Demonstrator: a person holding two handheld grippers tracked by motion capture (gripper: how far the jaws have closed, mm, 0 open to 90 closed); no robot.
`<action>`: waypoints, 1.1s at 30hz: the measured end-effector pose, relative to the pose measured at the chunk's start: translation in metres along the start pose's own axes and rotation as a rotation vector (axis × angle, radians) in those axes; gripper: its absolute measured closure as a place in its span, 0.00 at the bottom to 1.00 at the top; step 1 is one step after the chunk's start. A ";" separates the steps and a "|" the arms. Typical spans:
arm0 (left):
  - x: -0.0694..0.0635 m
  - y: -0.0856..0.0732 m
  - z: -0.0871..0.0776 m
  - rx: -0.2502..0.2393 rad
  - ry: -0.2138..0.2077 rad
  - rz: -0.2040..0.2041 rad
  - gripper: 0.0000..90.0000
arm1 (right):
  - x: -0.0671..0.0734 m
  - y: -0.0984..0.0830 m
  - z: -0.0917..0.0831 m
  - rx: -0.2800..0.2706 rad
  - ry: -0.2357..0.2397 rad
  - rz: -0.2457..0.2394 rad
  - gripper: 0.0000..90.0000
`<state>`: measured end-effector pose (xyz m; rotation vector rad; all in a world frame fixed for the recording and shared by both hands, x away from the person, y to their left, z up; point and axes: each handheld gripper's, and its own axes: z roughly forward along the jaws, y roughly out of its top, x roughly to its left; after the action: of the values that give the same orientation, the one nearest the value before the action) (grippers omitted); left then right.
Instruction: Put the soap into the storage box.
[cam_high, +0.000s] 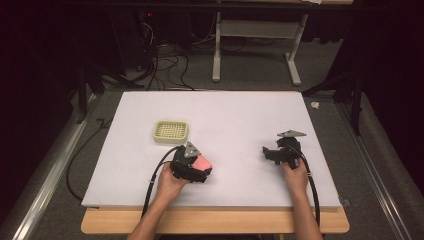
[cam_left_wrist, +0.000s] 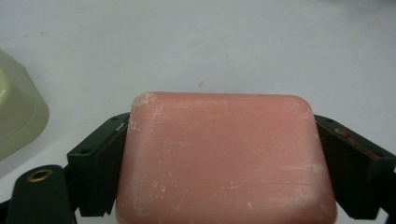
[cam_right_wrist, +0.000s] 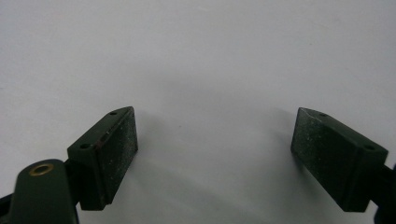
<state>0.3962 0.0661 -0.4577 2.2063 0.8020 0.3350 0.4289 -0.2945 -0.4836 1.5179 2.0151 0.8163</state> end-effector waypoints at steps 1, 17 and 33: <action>0.000 0.000 -0.001 -0.001 0.002 -0.001 0.15 | 0.000 0.000 0.000 0.000 0.000 0.000 0.17; 0.010 0.003 -0.021 -0.035 0.028 -0.030 0.15 | 0.000 0.000 0.000 0.000 0.001 0.000 0.17; 0.030 0.005 -0.037 -0.057 0.098 -0.087 0.15 | 0.000 0.000 0.000 0.001 0.004 0.001 0.17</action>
<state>0.4045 0.1039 -0.4294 2.1080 0.9272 0.4201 0.4291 -0.2948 -0.4835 1.5187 2.0179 0.8190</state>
